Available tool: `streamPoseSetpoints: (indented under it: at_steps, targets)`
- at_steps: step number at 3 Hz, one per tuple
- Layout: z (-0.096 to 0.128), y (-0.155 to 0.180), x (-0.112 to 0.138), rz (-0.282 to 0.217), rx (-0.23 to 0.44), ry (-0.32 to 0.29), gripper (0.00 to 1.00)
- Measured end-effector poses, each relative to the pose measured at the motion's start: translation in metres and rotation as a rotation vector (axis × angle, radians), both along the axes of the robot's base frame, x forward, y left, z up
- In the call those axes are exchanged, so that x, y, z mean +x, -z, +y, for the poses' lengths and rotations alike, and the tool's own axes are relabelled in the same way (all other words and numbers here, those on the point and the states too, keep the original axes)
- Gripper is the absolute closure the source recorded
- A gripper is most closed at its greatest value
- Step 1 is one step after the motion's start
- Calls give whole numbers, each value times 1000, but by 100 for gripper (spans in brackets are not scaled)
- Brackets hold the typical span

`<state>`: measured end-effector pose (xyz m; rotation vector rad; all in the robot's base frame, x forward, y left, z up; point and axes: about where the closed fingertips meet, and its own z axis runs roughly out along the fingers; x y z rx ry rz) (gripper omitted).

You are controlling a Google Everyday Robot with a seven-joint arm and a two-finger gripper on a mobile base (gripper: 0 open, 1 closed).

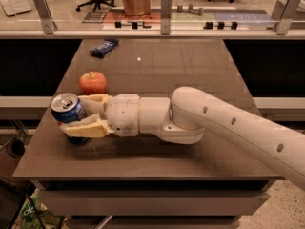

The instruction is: Pick pepsi can

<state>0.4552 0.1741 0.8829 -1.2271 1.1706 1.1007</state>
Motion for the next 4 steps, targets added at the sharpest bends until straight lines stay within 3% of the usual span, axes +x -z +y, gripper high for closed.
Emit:
streamPoseSetpoints:
  at_steps: [1, 2, 4]
  targets:
    - [2, -1, -1, -1, 0, -4, 100]
    - [2, -1, -1, -1, 0, -4, 100]
    - [-8, -29, 11, -54, 10, -6, 100]
